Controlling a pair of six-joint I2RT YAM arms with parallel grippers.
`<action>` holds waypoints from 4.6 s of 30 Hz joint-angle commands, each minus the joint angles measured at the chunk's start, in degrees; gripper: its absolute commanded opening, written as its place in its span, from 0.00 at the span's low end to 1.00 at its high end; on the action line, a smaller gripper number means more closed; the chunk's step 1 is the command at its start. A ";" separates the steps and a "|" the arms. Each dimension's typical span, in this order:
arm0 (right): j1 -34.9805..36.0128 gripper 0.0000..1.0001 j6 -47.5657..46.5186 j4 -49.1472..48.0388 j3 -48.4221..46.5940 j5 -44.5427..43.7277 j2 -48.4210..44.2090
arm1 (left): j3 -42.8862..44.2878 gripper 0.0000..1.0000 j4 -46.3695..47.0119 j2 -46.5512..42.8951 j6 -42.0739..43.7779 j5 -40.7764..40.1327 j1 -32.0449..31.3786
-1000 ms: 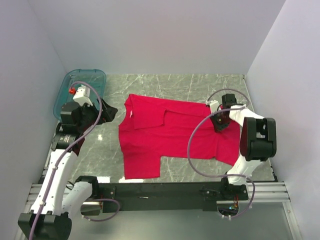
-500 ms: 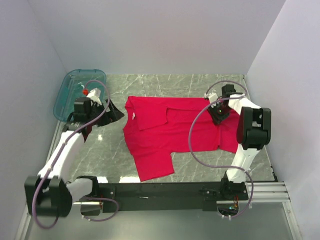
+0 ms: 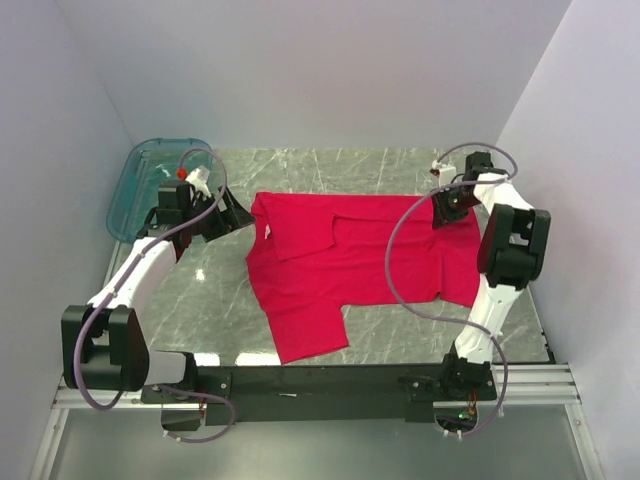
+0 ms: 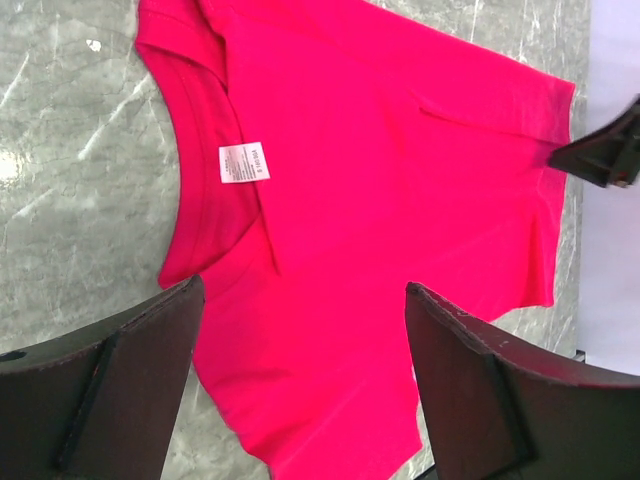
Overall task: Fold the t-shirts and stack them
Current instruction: Fold the tshirt
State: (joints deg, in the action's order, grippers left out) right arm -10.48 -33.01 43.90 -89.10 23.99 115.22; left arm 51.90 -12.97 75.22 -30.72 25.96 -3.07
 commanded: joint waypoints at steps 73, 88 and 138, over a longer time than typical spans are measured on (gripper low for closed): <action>11.01 0.92 -18.31 -15.60 54.56 18.37 -63.63 | -19.73 0.49 -23.06 -9.40 -56.38 -22.34 -59.33; 8.72 0.92 -18.49 -14.72 54.03 20.05 -63.01 | -17.71 0.40 -19.90 -4.56 -56.91 -27.80 -58.19; -24.68 0.61 -48.28 -3.12 36.63 -15.20 -26.55 | -18.06 0.00 -18.58 -8.60 -49.43 -25.60 -56.52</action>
State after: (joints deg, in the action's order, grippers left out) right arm -34.92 -76.53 38.87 -50.61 7.16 86.43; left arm 32.29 -32.71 66.72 -80.66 0.12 -59.94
